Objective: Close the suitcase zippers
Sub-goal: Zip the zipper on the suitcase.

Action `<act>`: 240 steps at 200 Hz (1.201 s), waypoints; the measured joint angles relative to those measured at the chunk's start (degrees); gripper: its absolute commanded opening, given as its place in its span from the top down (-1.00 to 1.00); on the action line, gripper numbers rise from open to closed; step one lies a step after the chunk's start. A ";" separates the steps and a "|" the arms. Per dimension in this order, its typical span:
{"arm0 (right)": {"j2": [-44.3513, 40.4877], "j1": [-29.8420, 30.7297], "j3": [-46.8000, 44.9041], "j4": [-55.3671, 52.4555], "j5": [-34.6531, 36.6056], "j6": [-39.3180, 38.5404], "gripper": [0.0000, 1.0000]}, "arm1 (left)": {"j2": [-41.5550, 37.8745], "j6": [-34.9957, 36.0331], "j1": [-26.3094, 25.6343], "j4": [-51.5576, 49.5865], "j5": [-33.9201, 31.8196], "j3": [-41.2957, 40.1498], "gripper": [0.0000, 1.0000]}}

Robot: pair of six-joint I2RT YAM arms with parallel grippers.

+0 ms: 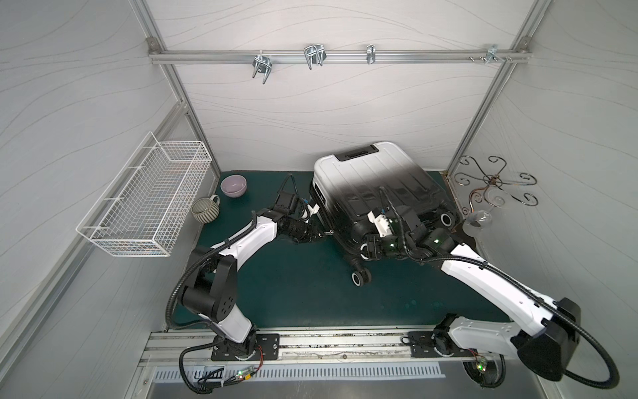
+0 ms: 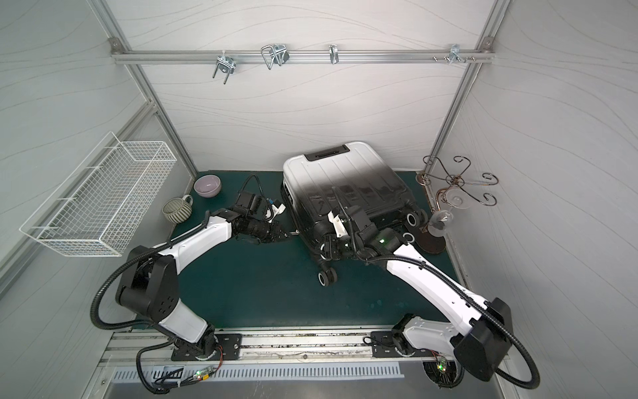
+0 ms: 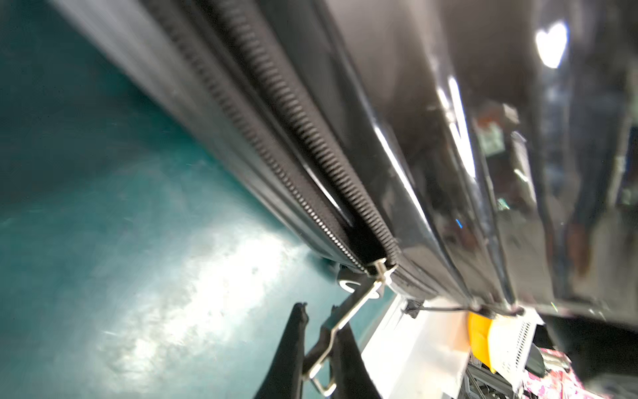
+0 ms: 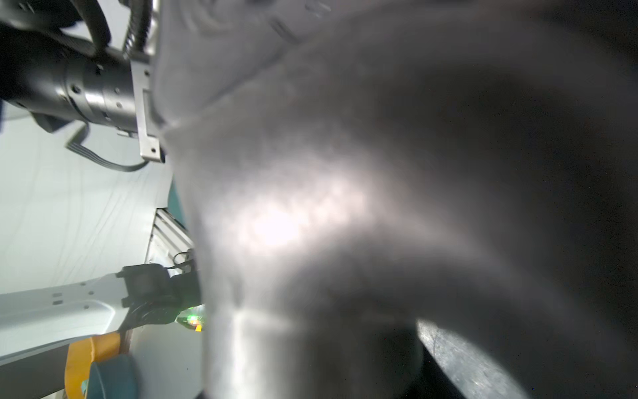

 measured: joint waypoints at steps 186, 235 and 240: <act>-2.97 -5.84 -6.08 2.99 -3.50 -2.99 1.00 | 2.93 -9.46 -6.71 3.63 -7.80 -0.04 1.00; -2.08 3.72 -6.75 8.50 11.21 3.65 1.00 | 12.90 -7.91 0.31 -4.42 -7.23 13.53 1.00; -2.40 4.02 -6.82 8.28 11.32 3.76 1.00 | 13.73 -7.45 1.29 -5.38 -6.88 14.80 1.00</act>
